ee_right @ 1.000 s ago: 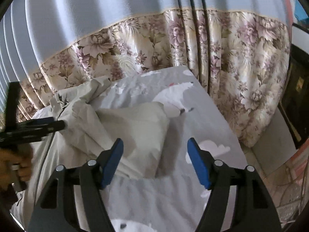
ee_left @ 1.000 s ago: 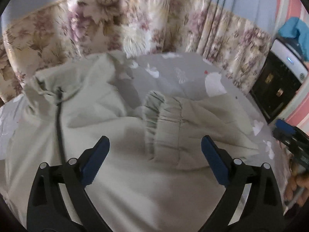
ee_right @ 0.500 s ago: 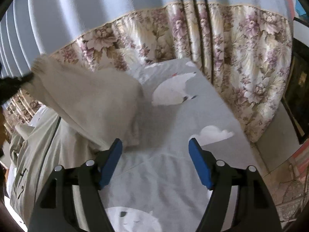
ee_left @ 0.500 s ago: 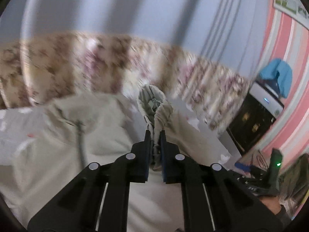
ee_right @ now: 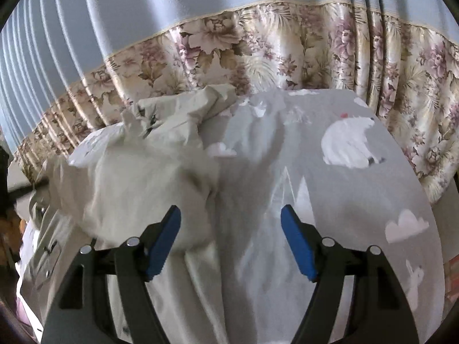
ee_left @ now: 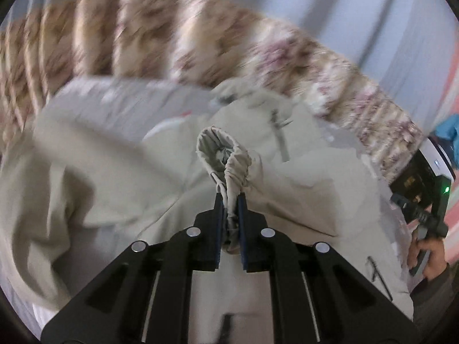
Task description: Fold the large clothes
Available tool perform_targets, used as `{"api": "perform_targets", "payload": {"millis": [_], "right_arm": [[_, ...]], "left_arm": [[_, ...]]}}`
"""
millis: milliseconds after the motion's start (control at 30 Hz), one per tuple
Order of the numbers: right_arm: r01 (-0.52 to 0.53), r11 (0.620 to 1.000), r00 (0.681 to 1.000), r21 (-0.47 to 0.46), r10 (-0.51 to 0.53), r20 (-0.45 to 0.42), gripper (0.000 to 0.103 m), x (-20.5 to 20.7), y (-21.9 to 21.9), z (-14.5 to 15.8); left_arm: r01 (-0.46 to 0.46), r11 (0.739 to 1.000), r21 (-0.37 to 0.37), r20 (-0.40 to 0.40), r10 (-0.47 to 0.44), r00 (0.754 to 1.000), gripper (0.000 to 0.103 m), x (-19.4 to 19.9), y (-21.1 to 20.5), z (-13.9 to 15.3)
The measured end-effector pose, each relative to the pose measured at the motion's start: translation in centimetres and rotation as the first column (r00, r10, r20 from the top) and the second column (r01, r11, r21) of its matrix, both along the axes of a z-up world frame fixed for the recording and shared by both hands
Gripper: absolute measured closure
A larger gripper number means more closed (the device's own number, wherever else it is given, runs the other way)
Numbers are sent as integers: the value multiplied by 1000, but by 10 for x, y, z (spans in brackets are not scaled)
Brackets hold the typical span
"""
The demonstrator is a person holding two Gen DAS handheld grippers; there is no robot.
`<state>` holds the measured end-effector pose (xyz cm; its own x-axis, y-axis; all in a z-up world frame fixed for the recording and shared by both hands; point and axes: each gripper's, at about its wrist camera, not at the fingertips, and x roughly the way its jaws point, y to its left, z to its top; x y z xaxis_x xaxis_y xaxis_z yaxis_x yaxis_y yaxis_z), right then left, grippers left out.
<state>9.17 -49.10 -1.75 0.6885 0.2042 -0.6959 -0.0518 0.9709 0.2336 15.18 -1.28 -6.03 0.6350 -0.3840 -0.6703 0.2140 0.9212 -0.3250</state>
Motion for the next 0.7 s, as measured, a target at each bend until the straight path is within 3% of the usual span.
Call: {"api": "perform_targets", "payload": {"millis": [100,267,367,500,533,633,700], "right_arm": [[9,999,999,48,-7,-50,30,32,2,-4],[-52,998,994,25,55,-90,30,68,35,-13],[-75,992,986,99,89,-143,36,81,44,-26],[-123,979,969,161,154,-193,64,89,56,-44],[-131,981,971,146,157,-179,78,88,59,-42],[-125,985,984,121,138,-108,90,86,55,-25],[-106,989,991,101,113,-69,92,85,48,-8]], "left_arm": [[-9,1000,13,-23,9,1000,94,1,11,-15],[-8,999,42,-27,9,1000,93,2,12,-22],[-18,999,45,-24,20,1000,93,3,18,-24],[-14,1000,20,-37,15,999,90,7,21,-29],[-12,1000,19,-35,13,999,89,8,21,-29],[-5,1000,26,-21,6,1000,88,11,17,-23],[1,999,50,-6,-1,1000,88,16,10,-16]]}}
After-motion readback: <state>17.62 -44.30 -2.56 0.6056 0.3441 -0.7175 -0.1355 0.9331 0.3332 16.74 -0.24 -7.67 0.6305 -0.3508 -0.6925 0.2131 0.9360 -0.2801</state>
